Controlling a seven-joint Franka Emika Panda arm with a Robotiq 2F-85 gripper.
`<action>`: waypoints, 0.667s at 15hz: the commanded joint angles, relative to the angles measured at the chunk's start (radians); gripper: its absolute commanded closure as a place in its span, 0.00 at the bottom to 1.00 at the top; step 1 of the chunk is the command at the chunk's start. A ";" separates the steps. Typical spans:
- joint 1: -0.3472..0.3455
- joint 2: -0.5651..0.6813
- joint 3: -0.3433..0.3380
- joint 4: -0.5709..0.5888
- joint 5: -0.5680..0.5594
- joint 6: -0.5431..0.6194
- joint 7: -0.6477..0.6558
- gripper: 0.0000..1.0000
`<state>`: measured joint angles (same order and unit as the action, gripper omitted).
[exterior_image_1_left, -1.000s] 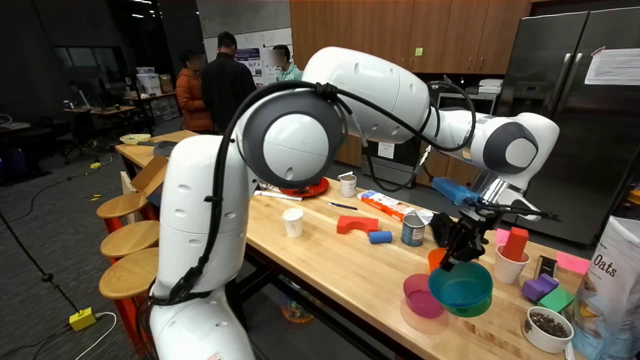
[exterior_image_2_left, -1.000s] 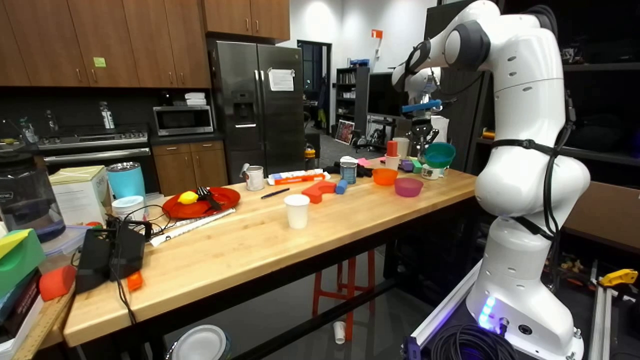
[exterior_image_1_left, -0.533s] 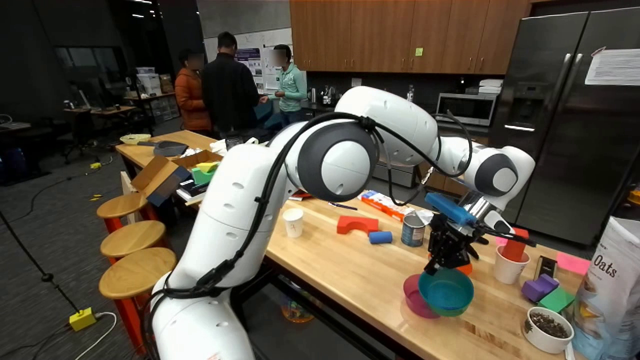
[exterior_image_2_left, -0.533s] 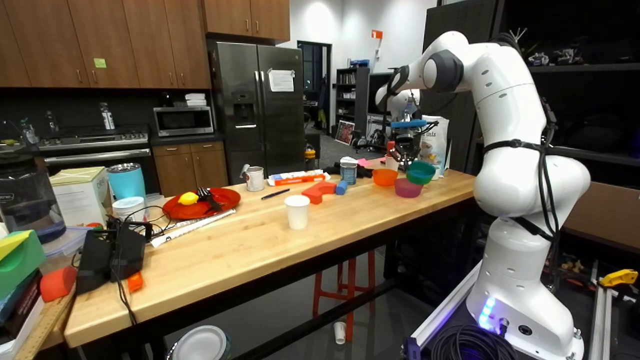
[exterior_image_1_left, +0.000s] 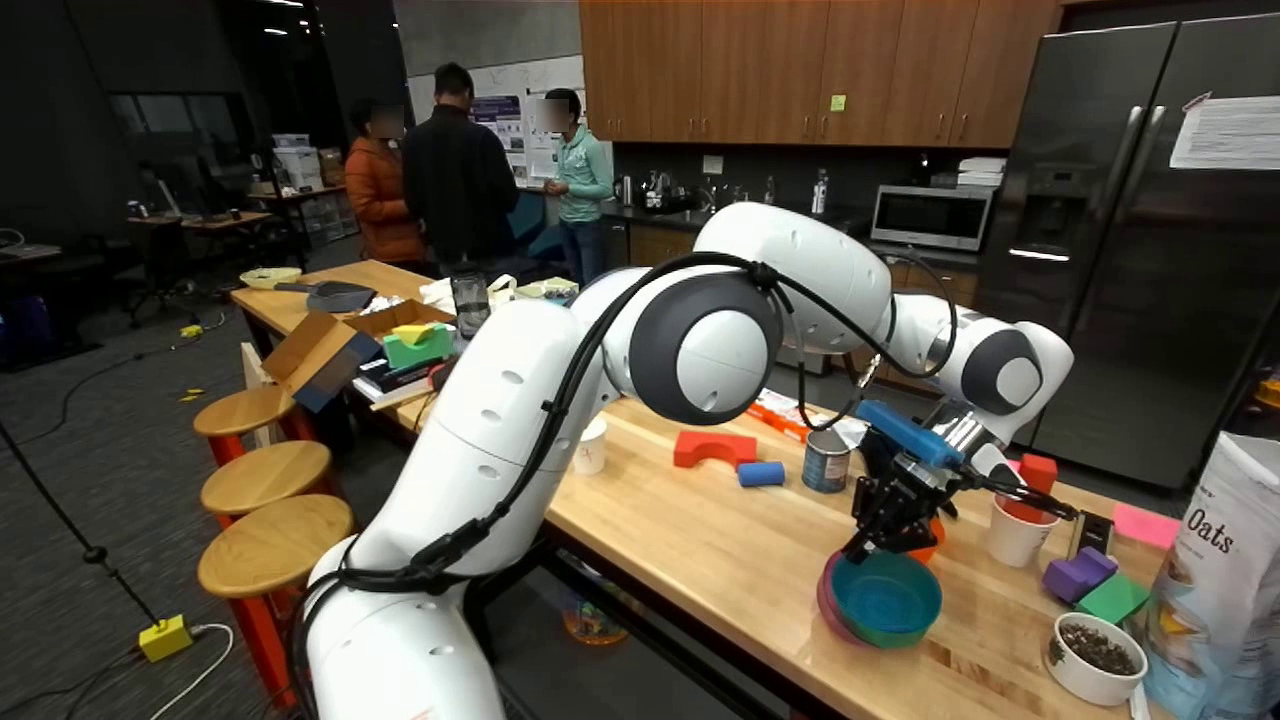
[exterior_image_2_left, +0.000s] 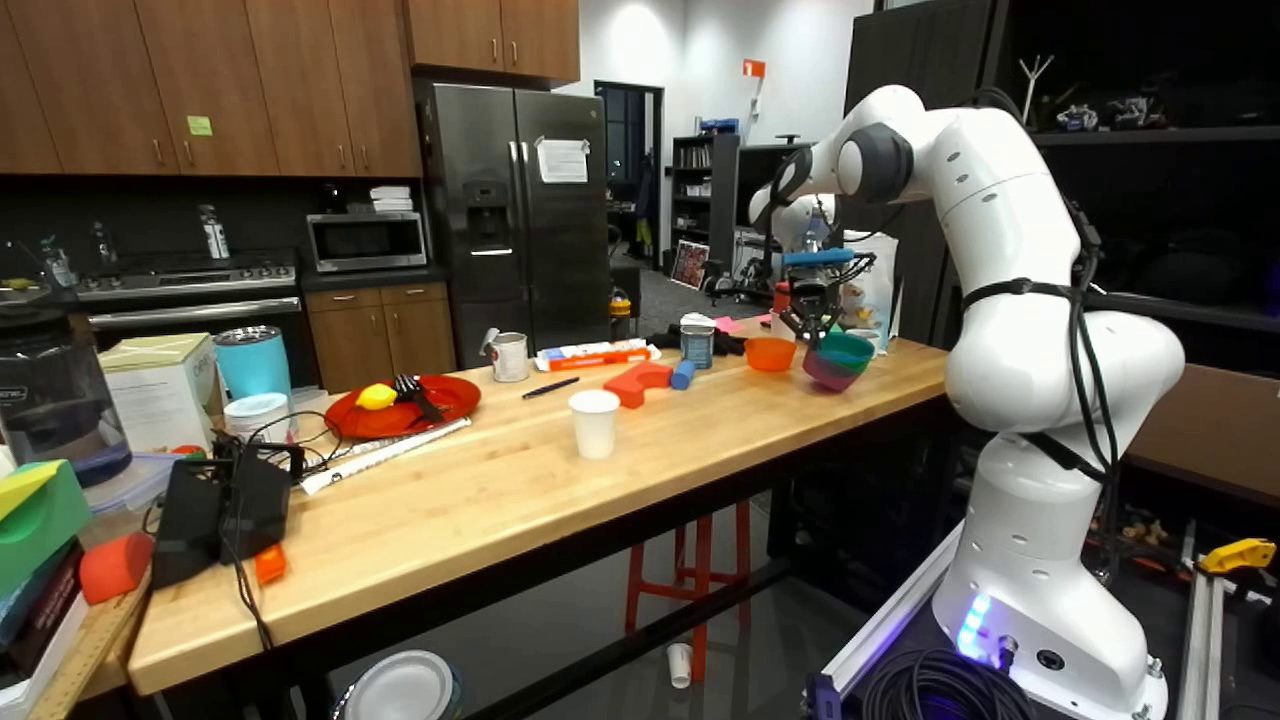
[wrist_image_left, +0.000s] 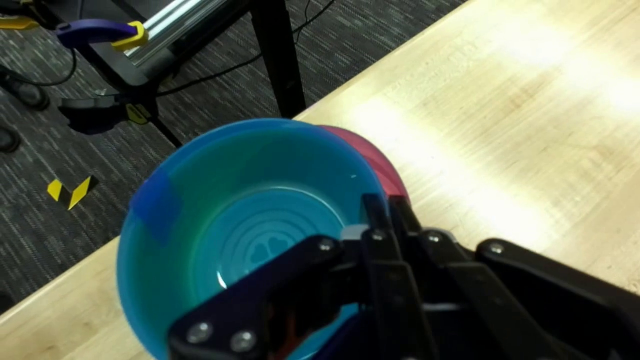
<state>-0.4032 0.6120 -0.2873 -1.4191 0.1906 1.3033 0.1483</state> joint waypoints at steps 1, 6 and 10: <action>-0.025 0.028 0.008 0.061 0.009 -0.053 0.001 0.98; -0.023 0.020 0.005 0.072 0.006 -0.064 0.014 0.98; -0.023 0.012 0.000 0.090 -0.001 -0.070 0.019 0.98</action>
<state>-0.4120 0.6284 -0.2904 -1.3633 0.1906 1.2651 0.1521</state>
